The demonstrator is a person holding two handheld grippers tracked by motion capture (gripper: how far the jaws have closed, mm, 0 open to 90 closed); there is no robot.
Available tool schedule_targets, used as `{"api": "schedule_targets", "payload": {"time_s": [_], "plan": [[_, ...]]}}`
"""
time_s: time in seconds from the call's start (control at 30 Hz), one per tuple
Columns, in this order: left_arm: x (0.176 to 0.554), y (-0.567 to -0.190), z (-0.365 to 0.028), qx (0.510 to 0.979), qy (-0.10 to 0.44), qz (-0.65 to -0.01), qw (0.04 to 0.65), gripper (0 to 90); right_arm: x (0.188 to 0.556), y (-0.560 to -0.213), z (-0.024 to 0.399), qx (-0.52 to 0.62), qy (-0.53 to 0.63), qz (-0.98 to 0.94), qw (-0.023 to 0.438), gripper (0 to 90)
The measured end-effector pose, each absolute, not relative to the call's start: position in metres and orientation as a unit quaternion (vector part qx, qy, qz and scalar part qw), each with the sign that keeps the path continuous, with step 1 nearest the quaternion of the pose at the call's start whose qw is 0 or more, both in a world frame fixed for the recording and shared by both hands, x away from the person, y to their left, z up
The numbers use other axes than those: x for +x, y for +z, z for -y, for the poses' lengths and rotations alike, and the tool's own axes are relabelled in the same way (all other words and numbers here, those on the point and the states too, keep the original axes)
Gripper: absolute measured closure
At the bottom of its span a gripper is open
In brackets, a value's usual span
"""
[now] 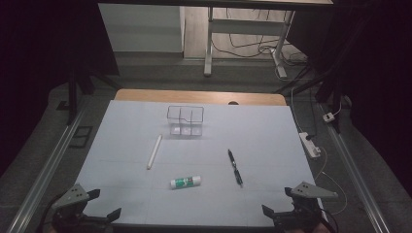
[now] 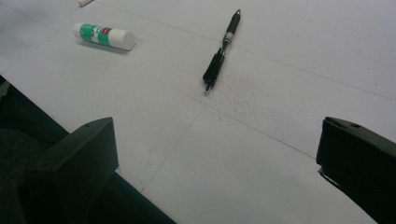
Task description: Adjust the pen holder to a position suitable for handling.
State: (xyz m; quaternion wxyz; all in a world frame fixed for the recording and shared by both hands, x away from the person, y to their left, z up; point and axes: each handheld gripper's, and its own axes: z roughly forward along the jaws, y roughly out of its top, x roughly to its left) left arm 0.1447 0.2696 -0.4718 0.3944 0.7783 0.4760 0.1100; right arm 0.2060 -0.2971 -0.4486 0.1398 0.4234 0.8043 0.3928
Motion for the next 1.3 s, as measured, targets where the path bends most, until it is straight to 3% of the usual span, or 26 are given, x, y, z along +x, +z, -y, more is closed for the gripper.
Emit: {"api": "schedule_targets", "payload": {"time_s": [1.3], "plan": [[0.145,-0.473,-0.271,0.779,0.100,-0.483,0.388,1.4,0.211,-0.445,0.281,0.374,0.367,-0.842,0.132,0.0]]}}
